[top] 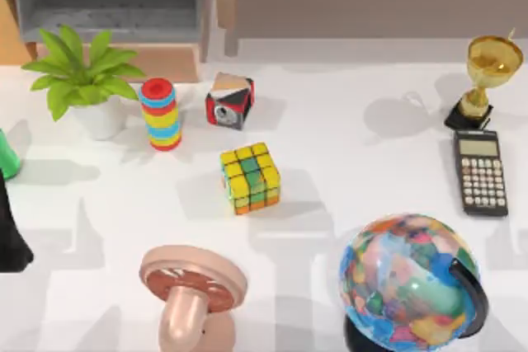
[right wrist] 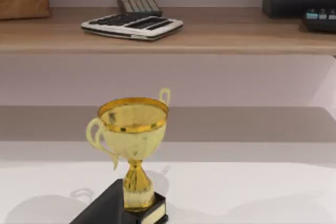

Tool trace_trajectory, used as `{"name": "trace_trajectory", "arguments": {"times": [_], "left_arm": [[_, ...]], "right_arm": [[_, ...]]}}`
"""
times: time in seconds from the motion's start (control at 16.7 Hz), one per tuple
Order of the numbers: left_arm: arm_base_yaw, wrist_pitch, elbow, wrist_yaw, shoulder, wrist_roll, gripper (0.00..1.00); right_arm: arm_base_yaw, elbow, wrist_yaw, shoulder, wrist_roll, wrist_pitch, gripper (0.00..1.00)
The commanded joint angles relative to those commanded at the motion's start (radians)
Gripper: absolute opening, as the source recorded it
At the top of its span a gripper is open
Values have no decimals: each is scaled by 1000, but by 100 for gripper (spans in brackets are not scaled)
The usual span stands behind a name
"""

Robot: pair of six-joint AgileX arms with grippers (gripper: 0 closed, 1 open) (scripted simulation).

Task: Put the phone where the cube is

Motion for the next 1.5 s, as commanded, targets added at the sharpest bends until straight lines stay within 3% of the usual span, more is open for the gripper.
{"name": "trace_trajectory", "arguments": {"times": [0.24, 0.54, 1.5], "left_arm": [[0, 0, 0, 0, 0, 0, 100], [0, 0, 0, 0, 0, 0, 100], [0, 0, 0, 0, 0, 0, 100]], "right_arm": [[-8, 30, 0, 31, -19, -18, 100], [-71, 261, -3, 292, -166, -160, 100], [-401, 1478, -20, 1908, -936, -919, 100]]}}
